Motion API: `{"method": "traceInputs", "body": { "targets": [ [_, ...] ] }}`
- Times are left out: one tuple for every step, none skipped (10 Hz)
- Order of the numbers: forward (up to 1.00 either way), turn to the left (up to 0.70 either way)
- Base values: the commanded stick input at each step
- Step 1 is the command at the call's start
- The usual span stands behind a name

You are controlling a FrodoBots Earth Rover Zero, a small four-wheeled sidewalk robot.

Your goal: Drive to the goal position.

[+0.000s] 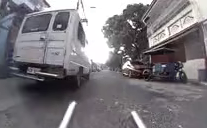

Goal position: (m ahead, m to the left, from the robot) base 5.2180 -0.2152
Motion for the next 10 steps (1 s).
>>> {"method": "traceInputs", "body": {
  "targets": [
    [0.70, -0.35],
    [0.70, -0.35],
    [0.70, -0.35],
    [0.70, -0.35],
    [0.70, -0.35],
    [0.70, -0.35],
    [0.70, -0.35],
    [0.70, -0.35],
    [0.70, -0.34],
    [0.70, -0.23]
  ]
}}
